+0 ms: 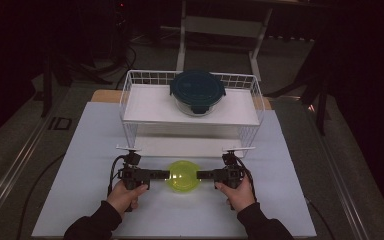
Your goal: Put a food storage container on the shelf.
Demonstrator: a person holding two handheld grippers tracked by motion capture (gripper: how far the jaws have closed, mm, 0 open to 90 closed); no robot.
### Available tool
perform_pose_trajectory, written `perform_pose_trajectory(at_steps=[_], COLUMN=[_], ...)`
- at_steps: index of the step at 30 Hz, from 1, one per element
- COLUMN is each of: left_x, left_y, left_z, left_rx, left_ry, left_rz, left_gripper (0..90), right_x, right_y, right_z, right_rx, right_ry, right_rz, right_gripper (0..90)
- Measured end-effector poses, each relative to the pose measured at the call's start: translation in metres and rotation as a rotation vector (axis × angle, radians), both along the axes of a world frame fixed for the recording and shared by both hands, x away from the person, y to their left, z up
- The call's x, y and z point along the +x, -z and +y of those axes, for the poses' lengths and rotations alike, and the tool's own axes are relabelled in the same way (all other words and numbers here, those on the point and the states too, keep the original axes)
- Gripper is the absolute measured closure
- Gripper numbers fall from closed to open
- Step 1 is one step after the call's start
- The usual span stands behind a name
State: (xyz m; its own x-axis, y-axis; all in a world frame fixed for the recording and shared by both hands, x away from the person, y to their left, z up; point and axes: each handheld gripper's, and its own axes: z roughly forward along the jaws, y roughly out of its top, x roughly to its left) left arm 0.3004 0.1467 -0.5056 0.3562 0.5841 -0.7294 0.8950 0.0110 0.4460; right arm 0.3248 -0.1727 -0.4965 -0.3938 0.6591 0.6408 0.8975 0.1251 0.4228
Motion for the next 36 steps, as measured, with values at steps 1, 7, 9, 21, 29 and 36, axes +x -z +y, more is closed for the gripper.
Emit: perform_pose_trajectory(at_steps=[1,7,9,21,29,36], left_x=[0.001,0.004,0.005,0.003,-0.004,-0.01], left_y=[0.001,0.01,0.011,0.01,0.004,-0.004], left_z=[0.0,-0.002,-0.002,-0.007,-0.008,-0.012], left_rx=[-0.003,-0.017,-0.034,-0.034,-0.006,-0.002], left_ry=[0.01,0.011,0.013,0.024,0.025,0.031], left_rz=[0.007,0.043,0.052,0.091,0.107,0.085], left_gripper=[50.6,62.5,64.9,75.2,77.9,80.2], right_x=[0.0,0.0,-0.001,-0.005,-0.01,-0.015], right_y=[0.001,0.002,0.001,0.0,-0.001,-0.005], right_z=[0.001,0.002,0.004,0.007,0.008,0.004], right_rx=[0.003,0.003,-0.006,0.0,0.017,0.013], right_ry=[0.002,0.001,-0.006,-0.018,-0.044,-0.028], right_rz=[0.009,0.022,0.017,0.017,0.012,0.004], right_gripper=[58.7,67.0,68.9,75.0,77.8,80.7])
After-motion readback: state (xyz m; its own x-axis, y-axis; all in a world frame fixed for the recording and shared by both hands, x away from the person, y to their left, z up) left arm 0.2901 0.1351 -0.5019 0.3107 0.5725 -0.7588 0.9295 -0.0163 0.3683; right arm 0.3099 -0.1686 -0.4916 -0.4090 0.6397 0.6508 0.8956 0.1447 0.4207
